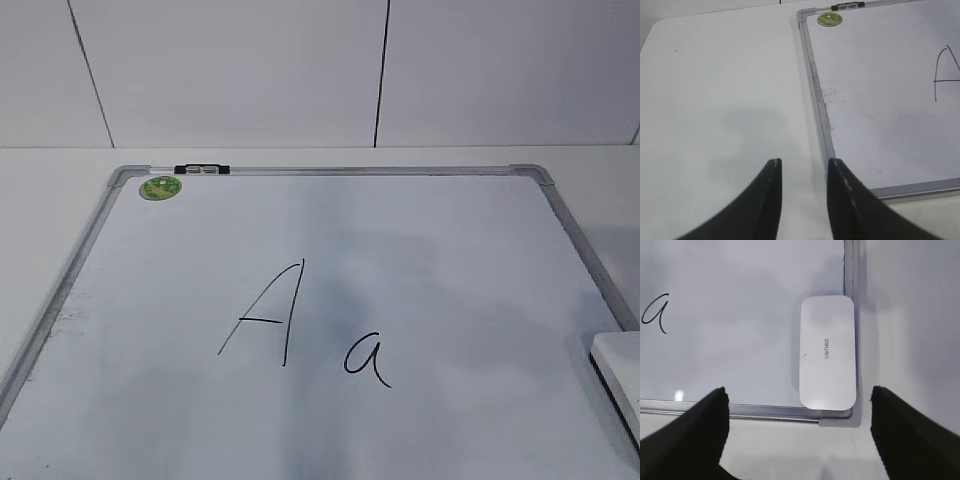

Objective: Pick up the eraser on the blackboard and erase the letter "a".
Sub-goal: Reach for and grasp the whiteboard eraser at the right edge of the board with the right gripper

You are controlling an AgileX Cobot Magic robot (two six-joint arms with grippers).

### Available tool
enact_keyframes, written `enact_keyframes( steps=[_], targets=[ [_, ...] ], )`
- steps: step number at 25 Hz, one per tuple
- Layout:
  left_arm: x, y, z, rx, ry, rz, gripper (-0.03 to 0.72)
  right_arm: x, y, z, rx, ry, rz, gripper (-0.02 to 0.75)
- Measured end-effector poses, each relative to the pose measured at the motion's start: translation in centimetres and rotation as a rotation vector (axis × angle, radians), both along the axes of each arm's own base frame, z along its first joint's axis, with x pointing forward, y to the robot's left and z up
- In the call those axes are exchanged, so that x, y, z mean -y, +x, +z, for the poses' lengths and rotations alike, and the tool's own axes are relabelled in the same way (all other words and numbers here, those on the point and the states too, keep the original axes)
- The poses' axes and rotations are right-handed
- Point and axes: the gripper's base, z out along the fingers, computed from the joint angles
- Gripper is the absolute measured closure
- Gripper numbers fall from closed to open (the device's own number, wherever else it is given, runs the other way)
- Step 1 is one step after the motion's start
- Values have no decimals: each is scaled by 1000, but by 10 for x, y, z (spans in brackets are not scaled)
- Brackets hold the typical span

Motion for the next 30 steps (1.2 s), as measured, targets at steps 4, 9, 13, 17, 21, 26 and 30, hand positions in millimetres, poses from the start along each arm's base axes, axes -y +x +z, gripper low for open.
enact_keyframes(
  steps=[4,9,13,17,21,26,30],
  targets=[
    [0,0,0,0,0,0,454,-1,20,-8,-114,-4,11,59],
    [0,0,0,0,0,0,454,-2,41,-25,-237,-13,16,59],
    [0,0,0,0,0,0,454,-1,54,-38,-313,-38,19,59],
    [0,0,0,0,0,0,454,1,66,-48,-350,-62,19,60],
    [0,0,0,0,0,0,454,2,78,-58,-376,-77,18,59],
    [0,0,0,0,0,0,454,1,92,-74,-416,-79,16,60],
    [0,0,0,0,0,0,454,1,101,-85,-442,-78,12,60]
  ],
)
